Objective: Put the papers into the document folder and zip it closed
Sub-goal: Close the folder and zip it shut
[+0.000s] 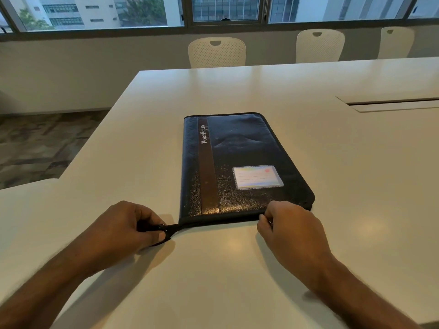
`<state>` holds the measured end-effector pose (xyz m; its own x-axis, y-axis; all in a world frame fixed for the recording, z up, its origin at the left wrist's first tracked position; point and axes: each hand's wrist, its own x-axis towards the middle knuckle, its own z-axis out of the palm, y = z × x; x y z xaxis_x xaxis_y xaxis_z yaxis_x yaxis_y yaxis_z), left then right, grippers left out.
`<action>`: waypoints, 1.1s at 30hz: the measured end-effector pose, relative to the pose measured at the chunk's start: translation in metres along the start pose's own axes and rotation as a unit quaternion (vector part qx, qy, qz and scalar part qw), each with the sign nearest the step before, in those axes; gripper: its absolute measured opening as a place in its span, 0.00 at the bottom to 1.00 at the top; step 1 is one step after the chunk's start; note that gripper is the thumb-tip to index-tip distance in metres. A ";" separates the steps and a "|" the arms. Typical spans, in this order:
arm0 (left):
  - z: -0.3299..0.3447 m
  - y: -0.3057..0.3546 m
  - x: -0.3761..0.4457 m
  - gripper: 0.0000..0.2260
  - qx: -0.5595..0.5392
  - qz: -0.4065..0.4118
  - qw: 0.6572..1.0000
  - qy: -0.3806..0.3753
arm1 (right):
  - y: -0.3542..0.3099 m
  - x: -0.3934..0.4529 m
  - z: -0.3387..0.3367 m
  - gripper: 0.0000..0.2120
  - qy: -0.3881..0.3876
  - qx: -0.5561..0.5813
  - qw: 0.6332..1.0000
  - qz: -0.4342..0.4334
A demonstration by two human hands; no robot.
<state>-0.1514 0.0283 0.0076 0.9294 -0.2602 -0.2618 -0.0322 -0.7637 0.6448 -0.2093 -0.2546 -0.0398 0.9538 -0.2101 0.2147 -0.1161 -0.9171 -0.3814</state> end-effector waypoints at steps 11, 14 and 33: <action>-0.005 0.006 0.006 0.08 0.073 -0.006 0.997 -0.022 | 0.046 0.002 -0.022 0.11 0.025 -0.022 0.998 0.062; -0.004 0.011 0.011 0.05 0.126 0.006 0.992 0.006 | 0.059 0.004 -0.027 0.11 0.035 -0.013 0.996 0.075; 0.135 0.108 0.070 0.27 0.321 0.370 0.865 0.106 | 0.092 0.009 -0.034 0.10 0.027 0.007 0.999 0.040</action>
<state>-0.1392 -0.1529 -0.0382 0.6110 -0.7563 0.2340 -0.7819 -0.6227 0.0292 -0.2207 -0.3521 -0.0420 0.9255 -0.3006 0.2302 -0.1872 -0.8917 -0.4120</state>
